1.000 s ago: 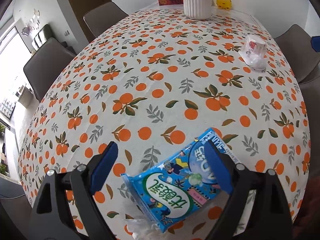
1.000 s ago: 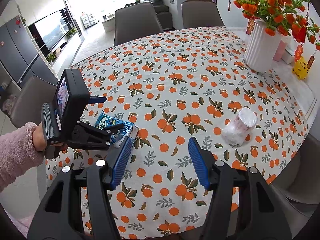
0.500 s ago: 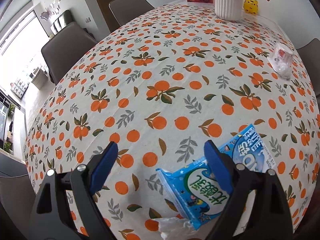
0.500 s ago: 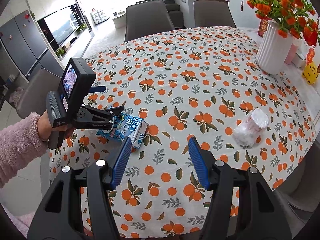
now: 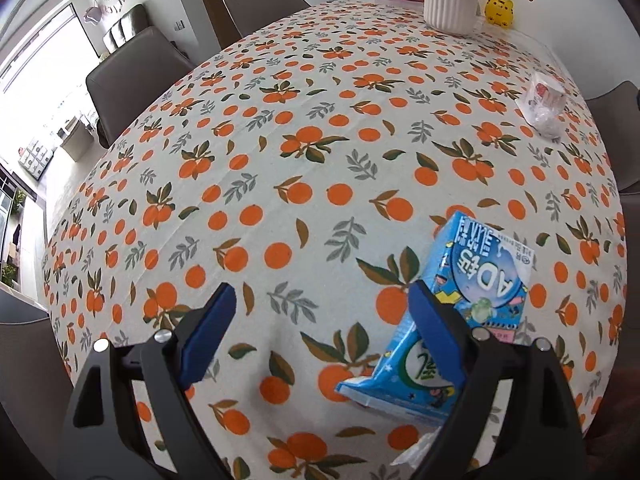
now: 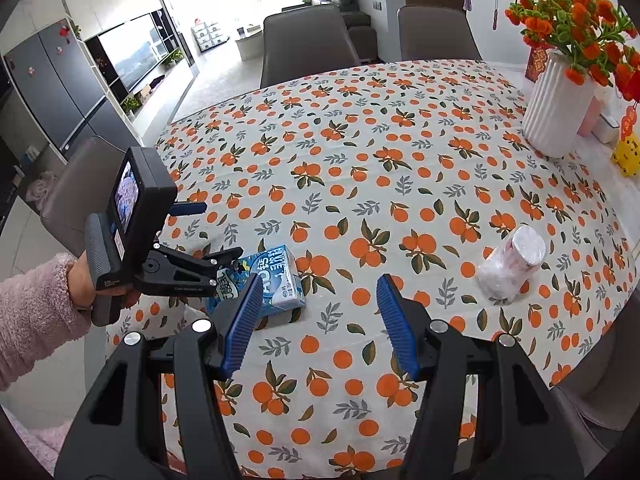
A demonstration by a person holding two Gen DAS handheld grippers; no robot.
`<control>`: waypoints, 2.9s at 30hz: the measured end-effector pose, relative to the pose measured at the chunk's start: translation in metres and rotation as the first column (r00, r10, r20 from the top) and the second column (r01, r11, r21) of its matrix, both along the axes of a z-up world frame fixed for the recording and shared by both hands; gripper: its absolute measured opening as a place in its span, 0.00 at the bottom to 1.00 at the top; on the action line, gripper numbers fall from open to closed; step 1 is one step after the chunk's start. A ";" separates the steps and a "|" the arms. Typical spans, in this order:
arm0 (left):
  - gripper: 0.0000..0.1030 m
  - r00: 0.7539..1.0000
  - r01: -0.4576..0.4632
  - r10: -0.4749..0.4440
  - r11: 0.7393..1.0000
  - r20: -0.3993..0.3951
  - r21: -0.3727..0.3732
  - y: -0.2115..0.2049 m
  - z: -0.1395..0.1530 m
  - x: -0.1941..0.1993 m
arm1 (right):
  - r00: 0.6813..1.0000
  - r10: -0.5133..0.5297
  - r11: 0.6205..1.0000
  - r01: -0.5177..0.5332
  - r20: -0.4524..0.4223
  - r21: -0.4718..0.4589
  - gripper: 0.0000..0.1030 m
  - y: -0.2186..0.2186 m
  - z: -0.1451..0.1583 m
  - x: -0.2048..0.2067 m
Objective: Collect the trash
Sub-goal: 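Grasp the blue snack packet with the left gripper, then grasp the white wrapped cup with the right gripper while the left gripper holds the packet, then carry the blue packet and white cup with both grippers over the grey bin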
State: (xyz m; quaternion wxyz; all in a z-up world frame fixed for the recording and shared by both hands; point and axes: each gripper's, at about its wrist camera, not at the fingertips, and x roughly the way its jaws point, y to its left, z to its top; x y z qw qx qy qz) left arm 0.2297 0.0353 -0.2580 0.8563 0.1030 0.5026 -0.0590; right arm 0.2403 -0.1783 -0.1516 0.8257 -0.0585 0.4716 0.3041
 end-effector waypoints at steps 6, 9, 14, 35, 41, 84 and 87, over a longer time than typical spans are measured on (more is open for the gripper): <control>0.85 1.000 -0.003 0.004 0.999 0.028 -0.045 -0.019 0.016 -0.023 | 1.000 0.024 1.000 -0.024 0.006 0.011 0.56 0.003 0.002 -0.005; 0.85 0.999 0.025 -0.023 0.997 0.034 -0.067 -0.034 0.020 -0.027 | 1.000 0.028 1.000 -0.028 0.005 0.015 0.56 0.001 0.003 -0.006; 0.85 0.994 0.108 -0.106 0.991 0.023 -0.080 -0.061 0.010 -0.024 | 1.000 0.026 1.000 -0.026 0.005 0.015 0.56 -0.005 0.004 -0.009; 0.79 0.990 0.110 -0.116 0.991 -0.081 -0.076 -0.100 -0.039 -0.010 | 0.999 -0.031 0.999 0.030 -0.021 -0.043 0.55 -0.045 -0.027 0.004; 0.73 0.990 0.110 -0.117 0.990 -0.074 -0.087 -0.120 -0.036 0.006 | 0.998 -0.060 0.997 0.058 -0.032 -0.055 0.55 -0.058 -0.037 0.012; 0.70 0.981 0.196 -0.194 0.971 0.023 -0.137 -0.190 -0.001 0.134 | 0.942 -0.334 0.935 0.332 0.005 -0.122 0.46 -0.123 -0.096 0.140; 0.70 0.981 0.191 -0.187 0.972 0.039 -0.140 -0.183 0.008 0.122 | 0.947 -0.320 0.940 0.320 0.024 -0.121 0.46 -0.117 -0.082 0.126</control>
